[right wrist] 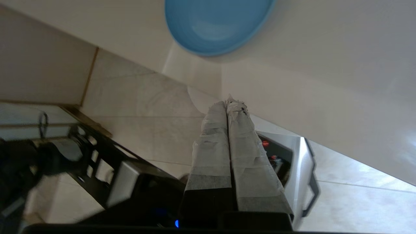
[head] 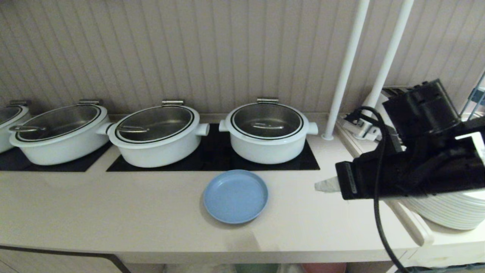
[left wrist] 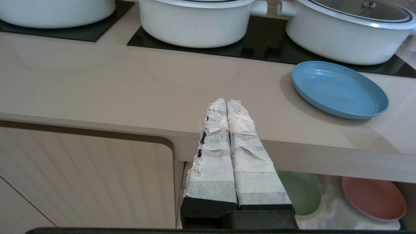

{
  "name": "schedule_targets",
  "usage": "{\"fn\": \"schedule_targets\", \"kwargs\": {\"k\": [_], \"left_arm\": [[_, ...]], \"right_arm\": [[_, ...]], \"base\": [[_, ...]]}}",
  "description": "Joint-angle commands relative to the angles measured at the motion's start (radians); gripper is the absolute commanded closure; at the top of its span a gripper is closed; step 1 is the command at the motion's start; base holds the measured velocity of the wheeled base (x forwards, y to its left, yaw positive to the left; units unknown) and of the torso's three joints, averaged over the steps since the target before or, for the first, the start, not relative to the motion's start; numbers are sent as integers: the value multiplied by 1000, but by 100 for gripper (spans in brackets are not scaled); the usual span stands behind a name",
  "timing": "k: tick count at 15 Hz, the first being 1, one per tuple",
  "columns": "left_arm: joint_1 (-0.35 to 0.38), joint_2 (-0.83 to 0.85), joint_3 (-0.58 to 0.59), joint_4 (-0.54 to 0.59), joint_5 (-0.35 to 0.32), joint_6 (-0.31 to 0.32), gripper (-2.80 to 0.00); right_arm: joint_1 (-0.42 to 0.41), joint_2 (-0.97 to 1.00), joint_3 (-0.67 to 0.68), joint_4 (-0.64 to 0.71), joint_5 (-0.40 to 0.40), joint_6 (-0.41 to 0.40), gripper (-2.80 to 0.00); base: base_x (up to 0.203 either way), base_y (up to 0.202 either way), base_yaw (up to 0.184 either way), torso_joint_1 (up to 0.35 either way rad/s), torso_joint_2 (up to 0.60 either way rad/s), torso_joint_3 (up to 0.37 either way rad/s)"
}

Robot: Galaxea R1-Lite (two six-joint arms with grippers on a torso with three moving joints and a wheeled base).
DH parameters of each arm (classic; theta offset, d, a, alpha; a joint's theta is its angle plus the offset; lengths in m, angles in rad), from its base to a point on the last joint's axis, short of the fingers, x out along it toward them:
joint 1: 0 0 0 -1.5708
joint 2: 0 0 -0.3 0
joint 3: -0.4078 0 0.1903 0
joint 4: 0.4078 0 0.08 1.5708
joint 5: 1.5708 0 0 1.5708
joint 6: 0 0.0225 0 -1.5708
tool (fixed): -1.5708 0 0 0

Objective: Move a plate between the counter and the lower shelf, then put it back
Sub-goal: Pick up the plate

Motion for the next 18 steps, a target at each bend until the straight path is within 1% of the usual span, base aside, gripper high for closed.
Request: {"fn": "schedule_targets", "kwargs": {"k": [1,3,8,10,13,14,16,18], "left_arm": [[0,0,-1,0,1,-1,0],[0,0,-1,0,1,-1,0],[0,0,-1,0,1,-1,0],[0,0,0,0,1,-1,0],[0,0,0,0,1,-1,0],[0,0,0,0,1,-1,0],[0,0,-1,0,1,-1,0],[0,0,0,0,1,-1,0]], "right_arm": [[24,97,-71,15,-15,37,0],[52,157,-142,54,-55,65,0],[135,310,-282,74,-86,169,0],[151,351,-305,104,-93,175,0],[153,426,-358,153,-97,173,0],[153,455,-384,159,-110,173,0],[156,511,-423,173,-161,174,0],[169,542,-437,184,-172,173,0]], "base": [[0,0,0,0,0,0],[0,0,0,0,0,0],[0,0,0,0,0,0],[0,0,0,0,0,0],[0,0,0,0,0,0],[0,0,0,0,0,0],[0,0,0,0,0,0],[0,0,0,0,0,0]]}}
